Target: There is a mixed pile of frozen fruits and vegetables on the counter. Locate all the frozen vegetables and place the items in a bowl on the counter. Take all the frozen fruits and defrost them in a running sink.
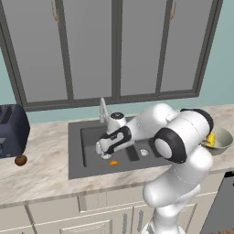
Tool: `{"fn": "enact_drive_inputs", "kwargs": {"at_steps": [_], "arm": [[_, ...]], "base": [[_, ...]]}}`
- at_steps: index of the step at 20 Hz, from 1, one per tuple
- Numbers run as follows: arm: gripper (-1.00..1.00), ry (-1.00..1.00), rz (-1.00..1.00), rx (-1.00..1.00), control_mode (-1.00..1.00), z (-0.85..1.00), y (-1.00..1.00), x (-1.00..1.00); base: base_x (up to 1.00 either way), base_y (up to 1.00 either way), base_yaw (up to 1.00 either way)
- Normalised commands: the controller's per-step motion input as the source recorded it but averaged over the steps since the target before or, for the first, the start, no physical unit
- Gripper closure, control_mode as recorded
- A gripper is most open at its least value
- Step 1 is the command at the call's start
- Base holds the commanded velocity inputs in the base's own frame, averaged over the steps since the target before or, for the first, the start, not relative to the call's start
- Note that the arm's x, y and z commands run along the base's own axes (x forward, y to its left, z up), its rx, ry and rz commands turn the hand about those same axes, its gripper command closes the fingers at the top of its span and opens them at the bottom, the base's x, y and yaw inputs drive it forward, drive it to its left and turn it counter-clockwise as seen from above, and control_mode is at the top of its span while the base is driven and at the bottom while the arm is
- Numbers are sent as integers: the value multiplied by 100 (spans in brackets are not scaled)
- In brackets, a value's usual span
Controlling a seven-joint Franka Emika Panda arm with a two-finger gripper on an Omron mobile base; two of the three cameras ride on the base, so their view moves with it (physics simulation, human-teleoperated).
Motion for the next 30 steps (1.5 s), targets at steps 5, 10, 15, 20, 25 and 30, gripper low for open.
{"fn": "enact_drive_inputs", "kwargs": {"at_steps": [5, 10, 15, 20, 25, 30], "arm": [[-100, -3, 1, 5, -100, 39, 1, -26], [-100, -2, 2, 2, -100, 40, 6, -23], [-100, 4, 2, 0, -100, 41, 11, -19], [-100, 9, 4, -1, -100, 41, 12, -22], [-100, 12, 4, -1, -100, 39, 14, -19], [-100, 15, 7, -2, -100, 25, 21, -20]], "base": [[0, 0, 0], [0, 0, 0], [0, 0, 0], [0, 0, 0], [0, 0, 0], [0, 0, 0]]}}
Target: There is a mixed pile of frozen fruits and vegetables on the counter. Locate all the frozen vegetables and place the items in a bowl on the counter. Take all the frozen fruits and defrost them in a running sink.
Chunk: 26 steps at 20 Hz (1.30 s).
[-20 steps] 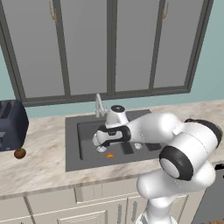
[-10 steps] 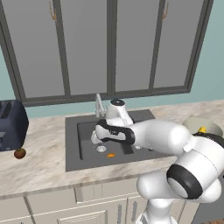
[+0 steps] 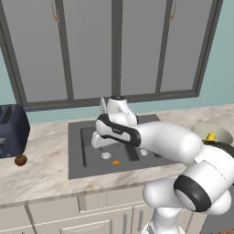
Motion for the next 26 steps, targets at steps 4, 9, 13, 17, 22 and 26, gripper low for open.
{"fn": "enact_drive_inputs", "kwargs": {"at_steps": [4, 9, 13, 17, 22, 26], "arm": [[-100, 7, 7, 0, -100, 9, 18, -15], [-100, 1, 6, -8, -100, 6, 37, -12], [-100, -1, 0, -13, -100, 1, 49, -3], [-100, 0, -2, -11, -100, 12, 43, 0], [-100, 2, -2, -7, -100, 29, 38, 0], [-100, -4, -2, -2, -100, 6, 37, -2]], "base": [[0, 0, 0], [0, 0, 0], [0, 0, 0], [0, 0, 0], [0, 0, 0], [0, 0, 0]]}}
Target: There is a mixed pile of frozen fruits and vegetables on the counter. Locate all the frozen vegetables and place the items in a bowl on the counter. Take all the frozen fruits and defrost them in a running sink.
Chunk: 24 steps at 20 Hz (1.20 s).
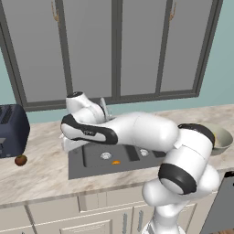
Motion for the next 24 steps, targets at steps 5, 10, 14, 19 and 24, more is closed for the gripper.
{"fn": "enact_drive_inputs", "kwargs": {"at_steps": [5, 10, 14, 19, 24], "arm": [[-100, -9, -1, 20, -100, -24, 10, -3], [-100, 4, 11, 25, -100, -13, 7, 1], [-100, 5, 13, 25, -100, -16, 8, 0], [-100, -4, 14, 11, -100, -23, 20, 4], [-100, -15, 14, 7, -100, -15, 19, 2]], "base": [[0, 0, 0], [0, 0, 0], [0, 0, 0], [0, 0, 0], [0, 0, 0]]}}
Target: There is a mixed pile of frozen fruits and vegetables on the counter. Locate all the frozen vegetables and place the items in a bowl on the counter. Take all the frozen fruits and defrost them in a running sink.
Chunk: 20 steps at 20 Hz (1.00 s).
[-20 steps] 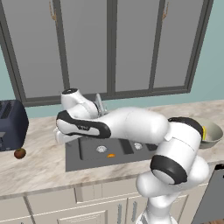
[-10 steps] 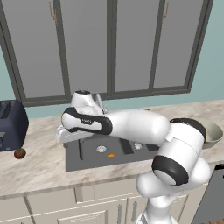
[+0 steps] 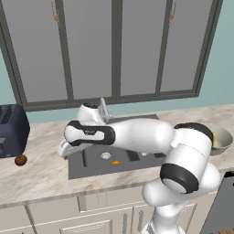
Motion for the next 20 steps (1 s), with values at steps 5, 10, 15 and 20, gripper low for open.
{"fn": "enact_drive_inputs", "kwargs": {"at_steps": [5, 10, 15, 20], "arm": [[-100, -13, 13, 10, -100, -5, 15, 4], [-100, -6, 13, 3, -100, 12, 24, 11], [-100, 1, 7, -7, -100, 20, 42, 6], [-100, 0, 5, -5, -100, 9, 42, 4]], "base": [[0, 0, 0], [0, 0, 0], [0, 0, 0], [0, 0, 0]]}}
